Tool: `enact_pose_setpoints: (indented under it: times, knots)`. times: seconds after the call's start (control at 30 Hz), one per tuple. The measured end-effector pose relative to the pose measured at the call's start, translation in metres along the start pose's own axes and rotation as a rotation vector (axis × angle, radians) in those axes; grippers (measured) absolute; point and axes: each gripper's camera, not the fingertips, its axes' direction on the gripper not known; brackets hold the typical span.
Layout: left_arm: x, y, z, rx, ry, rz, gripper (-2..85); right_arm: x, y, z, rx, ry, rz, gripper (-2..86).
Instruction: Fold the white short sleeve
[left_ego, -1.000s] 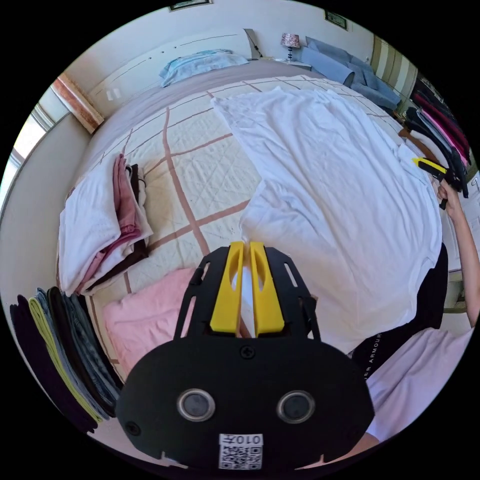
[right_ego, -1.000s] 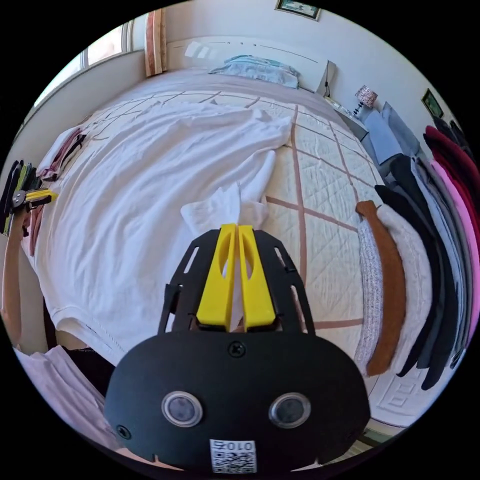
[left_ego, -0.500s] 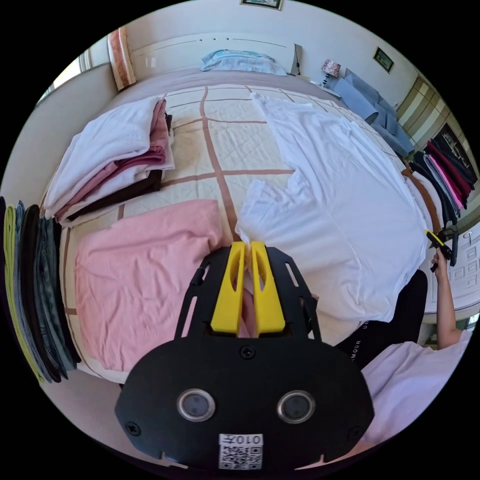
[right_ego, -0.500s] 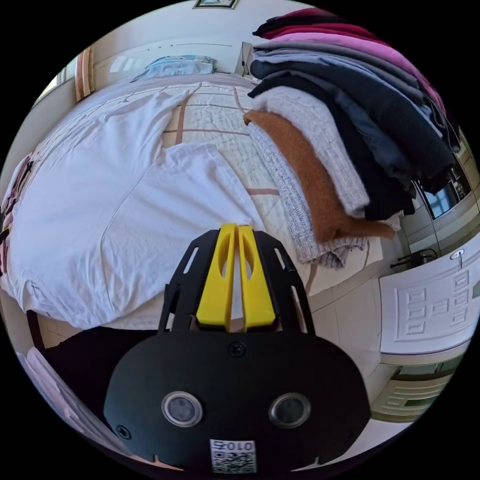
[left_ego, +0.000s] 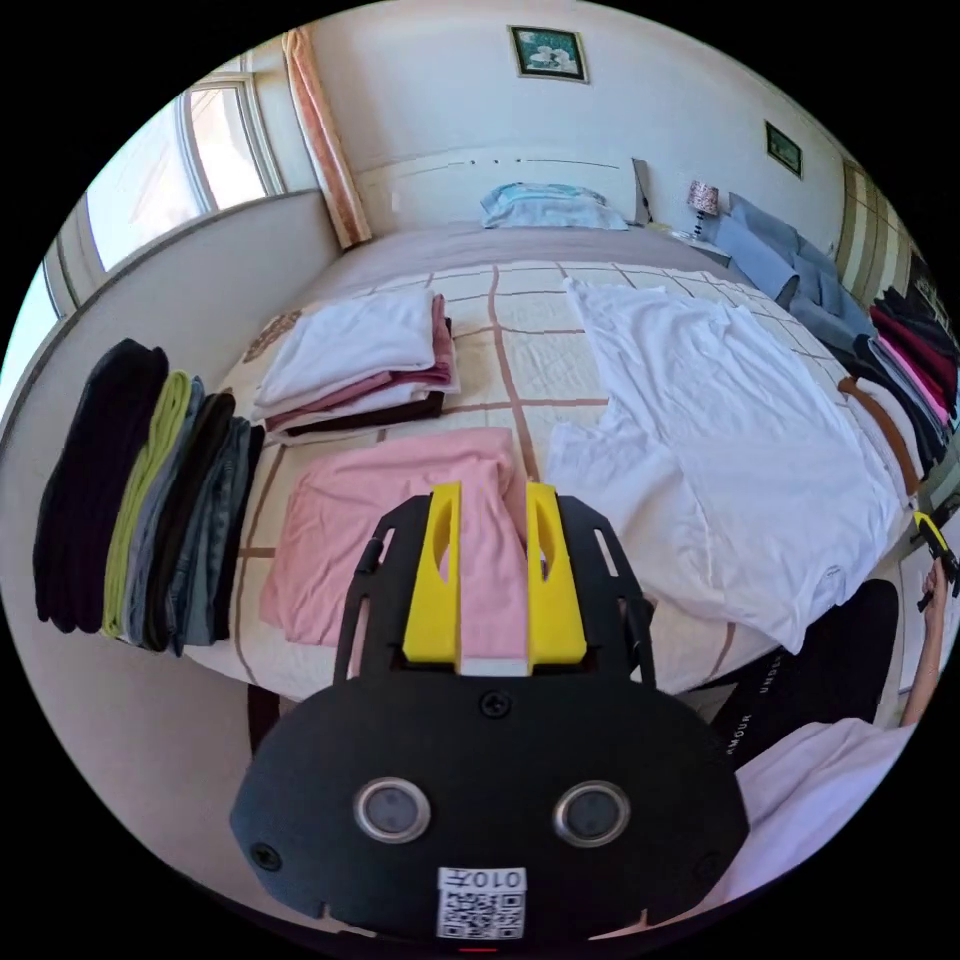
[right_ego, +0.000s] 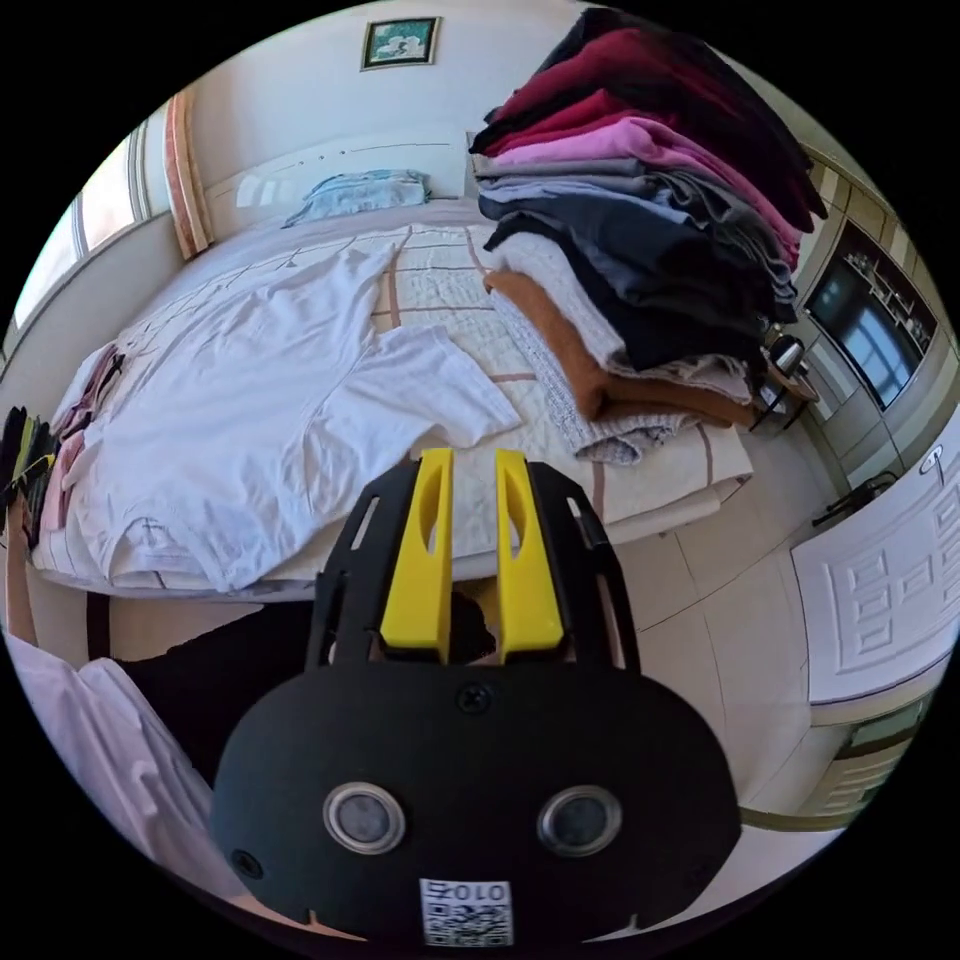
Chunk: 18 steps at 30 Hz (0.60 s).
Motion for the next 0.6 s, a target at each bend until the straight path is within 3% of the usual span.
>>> enact_pose_setpoints:
  times: [0.13,0.23,0.3,0.37,0.5,0.6]
  knots:
    - [0.096,0.034,-0.007,0.01,0.226,0.453,10.6,-0.109,0.021,-0.006,0.032,-0.257,-0.356,9.5]
    - [0.172,0.088,-0.003,0.058,0.179,0.8,11.2,-0.171,0.046,0.008,0.012,-0.204,-0.571,9.8]
    - [0.206,0.118,-0.001,0.109,0.046,0.982,11.6,-0.195,0.055,0.016,-0.021,-0.188,-0.664,10.0]
    - [0.216,0.125,-0.002,0.145,-0.046,1.026,11.5,-0.21,0.061,0.025,-0.057,-0.162,-0.718,10.1]
    - [0.225,0.122,-0.018,0.243,-0.037,1.095,9.9,-0.233,0.069,0.055,-0.145,-0.033,-0.798,10.9]
    - [0.242,0.127,-0.007,0.213,-0.087,1.226,6.9,-0.247,0.072,0.069,-0.149,0.059,-0.847,10.8]
